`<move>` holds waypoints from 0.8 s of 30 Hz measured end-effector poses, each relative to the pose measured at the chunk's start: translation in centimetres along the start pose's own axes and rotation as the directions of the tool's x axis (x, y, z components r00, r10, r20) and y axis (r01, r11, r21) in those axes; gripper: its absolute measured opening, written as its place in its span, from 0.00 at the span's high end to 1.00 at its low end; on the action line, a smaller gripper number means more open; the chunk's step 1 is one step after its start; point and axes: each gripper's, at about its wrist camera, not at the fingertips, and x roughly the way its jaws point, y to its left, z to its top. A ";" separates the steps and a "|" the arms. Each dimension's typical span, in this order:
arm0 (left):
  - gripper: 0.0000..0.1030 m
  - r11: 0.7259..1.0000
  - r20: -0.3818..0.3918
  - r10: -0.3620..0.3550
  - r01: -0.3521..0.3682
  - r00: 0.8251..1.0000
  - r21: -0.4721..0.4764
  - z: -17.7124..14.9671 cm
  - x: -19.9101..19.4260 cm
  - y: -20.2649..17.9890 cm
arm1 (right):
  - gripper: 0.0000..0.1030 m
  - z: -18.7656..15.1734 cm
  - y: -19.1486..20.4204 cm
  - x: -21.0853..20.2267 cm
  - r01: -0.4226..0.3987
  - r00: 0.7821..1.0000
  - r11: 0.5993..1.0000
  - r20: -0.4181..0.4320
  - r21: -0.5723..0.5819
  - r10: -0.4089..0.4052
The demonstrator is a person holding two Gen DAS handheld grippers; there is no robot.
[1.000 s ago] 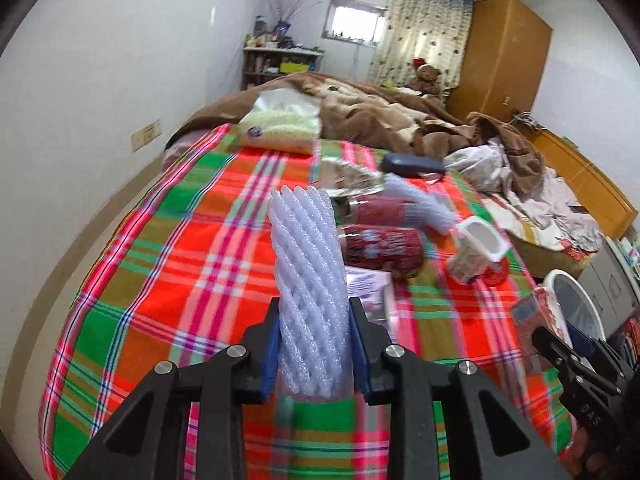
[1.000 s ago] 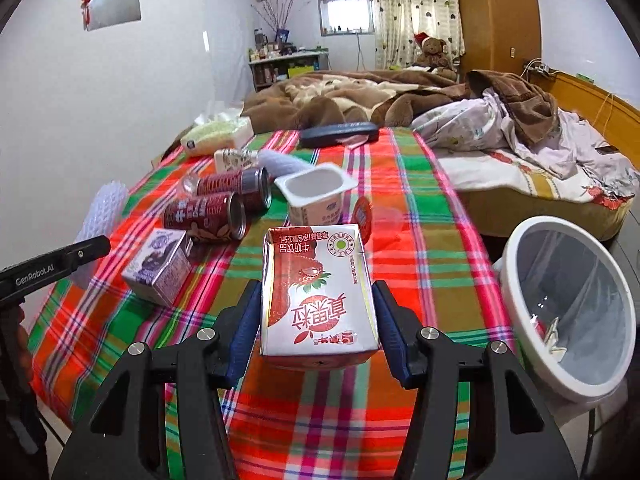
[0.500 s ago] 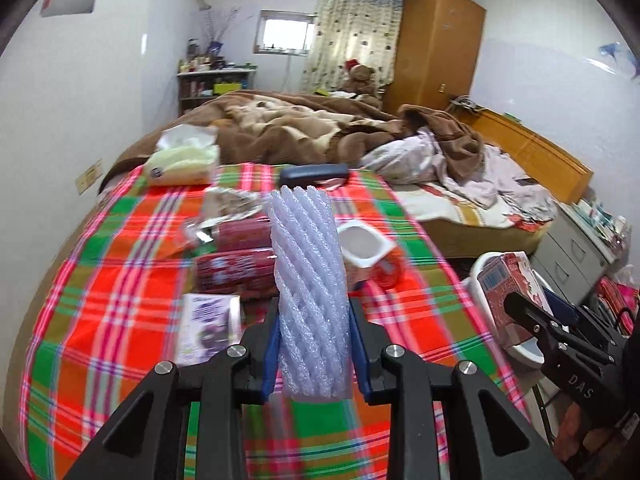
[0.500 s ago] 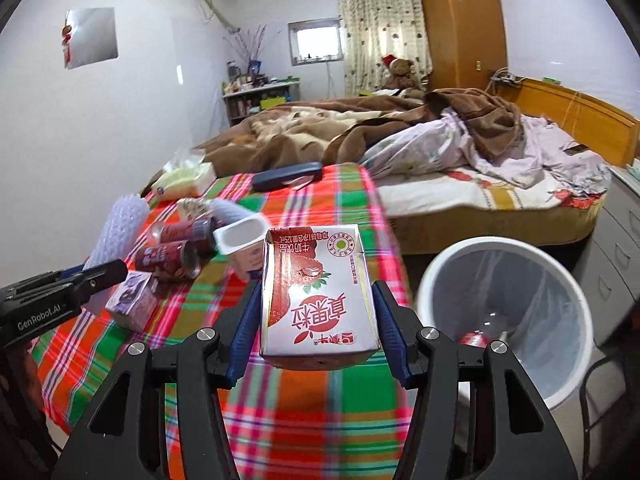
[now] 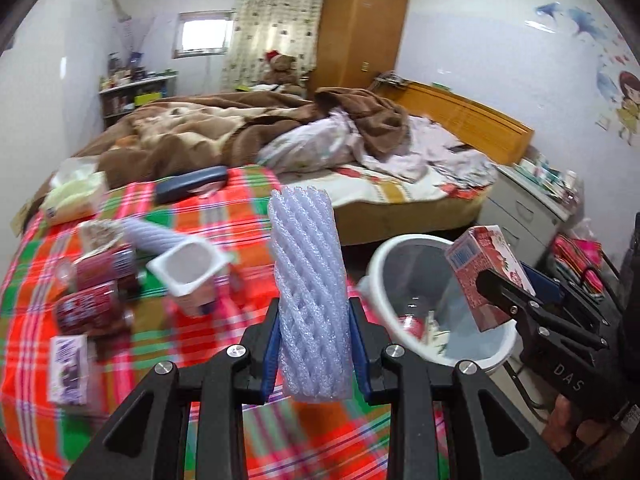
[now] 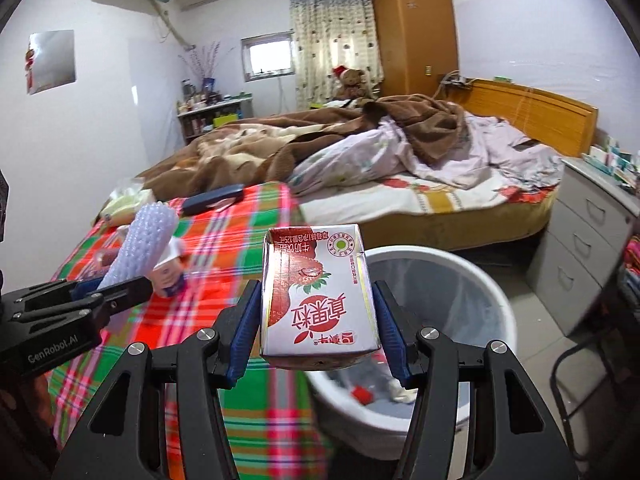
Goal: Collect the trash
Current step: 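Carry the carton and foam sleeve over the white bin and release both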
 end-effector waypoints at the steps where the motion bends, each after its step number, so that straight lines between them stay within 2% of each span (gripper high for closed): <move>1: 0.70 1.000 -0.004 -0.019 0.019 1.000 0.012 0.2 0.5 -0.9 | 0.45 0.1 -0.6 0.0 0.012 1.000 1.000 0.002 0.006 -0.012; 6: 0.70 0.994 -0.031 -0.073 0.075 0.997 0.074 0.7 2.4 -4.5 | 0.45 0.3 -2.9 -0.1 0.055 0.999 0.998 0.002 0.023 -0.055; 14: 0.70 0.982 -0.103 -0.142 0.153 0.984 0.114 0.6 6.0 -8.7 | 0.45 -0.3 -6.2 0.8 0.111 0.993 0.992 -0.036 0.057 -0.109; 21: 0.70 0.975 -0.172 -0.155 0.179 0.973 0.134 0.3 9.3 -10.8 | 0.45 -1.2 -8.5 2.2 0.139 0.986 0.987 -0.104 0.080 -0.130; 24: 0.70 0.973 -0.200 -0.156 0.185 0.967 0.138 -0.1 10.5 -11.3 | 0.45 -1.6 -9.3 2.9 0.127 0.984 0.987 -0.136 0.095 -0.114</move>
